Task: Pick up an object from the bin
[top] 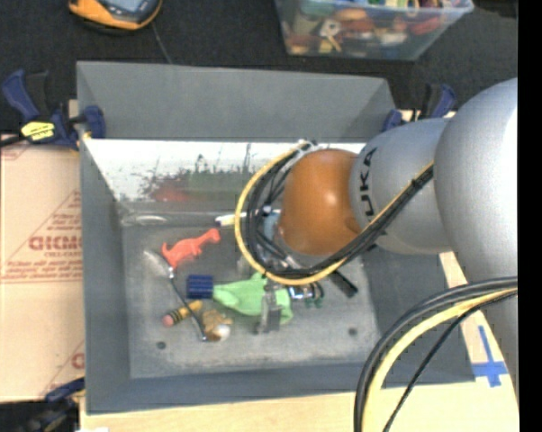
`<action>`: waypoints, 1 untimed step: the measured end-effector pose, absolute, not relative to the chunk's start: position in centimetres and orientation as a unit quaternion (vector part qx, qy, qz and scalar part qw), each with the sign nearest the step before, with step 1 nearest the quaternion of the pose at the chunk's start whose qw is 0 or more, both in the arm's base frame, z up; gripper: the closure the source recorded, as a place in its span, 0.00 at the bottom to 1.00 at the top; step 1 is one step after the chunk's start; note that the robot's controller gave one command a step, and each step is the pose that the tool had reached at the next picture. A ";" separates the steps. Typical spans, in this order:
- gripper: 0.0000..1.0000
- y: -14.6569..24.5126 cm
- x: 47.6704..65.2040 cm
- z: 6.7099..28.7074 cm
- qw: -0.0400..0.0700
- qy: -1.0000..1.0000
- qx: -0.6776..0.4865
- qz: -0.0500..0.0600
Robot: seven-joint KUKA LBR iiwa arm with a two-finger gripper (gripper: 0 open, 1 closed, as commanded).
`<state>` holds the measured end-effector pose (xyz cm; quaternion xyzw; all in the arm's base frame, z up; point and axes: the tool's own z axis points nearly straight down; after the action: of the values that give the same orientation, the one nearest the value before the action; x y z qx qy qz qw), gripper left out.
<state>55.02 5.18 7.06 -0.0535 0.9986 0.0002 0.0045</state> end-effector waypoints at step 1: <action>0.00 7.0 55.8 7.2 0.009 1.000 -0.019 0.002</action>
Offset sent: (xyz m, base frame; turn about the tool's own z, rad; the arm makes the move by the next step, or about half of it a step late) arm 0.0017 0.0012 0.0002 0.0130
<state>55.77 6.98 7.17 -0.0194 0.9998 0.0015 0.0091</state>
